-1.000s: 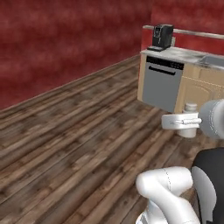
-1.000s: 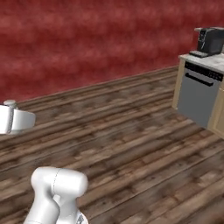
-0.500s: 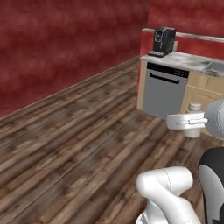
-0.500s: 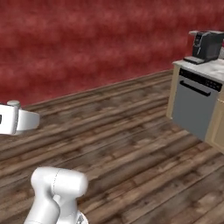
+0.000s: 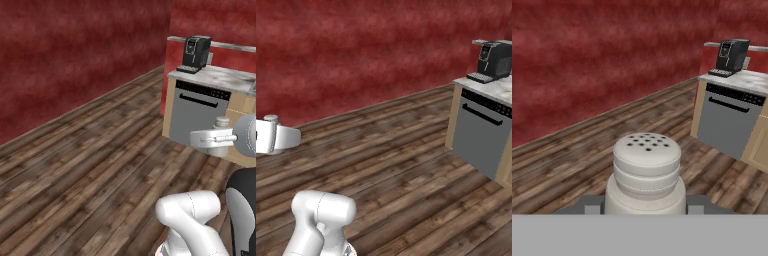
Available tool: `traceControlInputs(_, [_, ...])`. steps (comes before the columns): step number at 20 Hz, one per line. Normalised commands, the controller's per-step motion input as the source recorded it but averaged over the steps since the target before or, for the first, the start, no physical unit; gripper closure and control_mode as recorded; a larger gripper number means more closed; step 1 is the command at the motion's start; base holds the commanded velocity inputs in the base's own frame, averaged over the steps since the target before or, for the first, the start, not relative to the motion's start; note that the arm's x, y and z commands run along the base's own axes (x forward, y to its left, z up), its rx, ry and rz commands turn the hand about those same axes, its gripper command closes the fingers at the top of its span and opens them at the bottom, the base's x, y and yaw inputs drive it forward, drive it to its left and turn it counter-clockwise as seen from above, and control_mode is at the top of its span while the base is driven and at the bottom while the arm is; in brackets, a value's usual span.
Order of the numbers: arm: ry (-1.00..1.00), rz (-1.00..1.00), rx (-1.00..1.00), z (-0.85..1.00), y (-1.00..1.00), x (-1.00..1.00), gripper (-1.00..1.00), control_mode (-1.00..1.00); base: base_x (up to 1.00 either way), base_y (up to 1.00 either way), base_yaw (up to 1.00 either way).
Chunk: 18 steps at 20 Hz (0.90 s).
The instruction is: Retrieve the shaker from the cabinet and place it next the steak on a plate on the dining table.
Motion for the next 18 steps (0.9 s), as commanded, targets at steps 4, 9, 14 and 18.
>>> traceControlInputs(4, [0.0,0.0,0.0,0.0,0.0,0.0,1.0,1.0,1.0,0.0,0.0])
traceControlInputs(9, [0.0,0.0,0.0,0.0,0.0,0.0,1.0,1.0,1.0,-0.07,0.0])
traceControlInputs(14, [0.0,0.0,0.0,0.0,0.0,0.0,1.0,1.0,1.0,-0.24,0.0])
traceControlInputs(18, [0.0,0.0,0.0,0.0,0.0,0.0,1.0,1.0,1.0,-0.25,0.0])
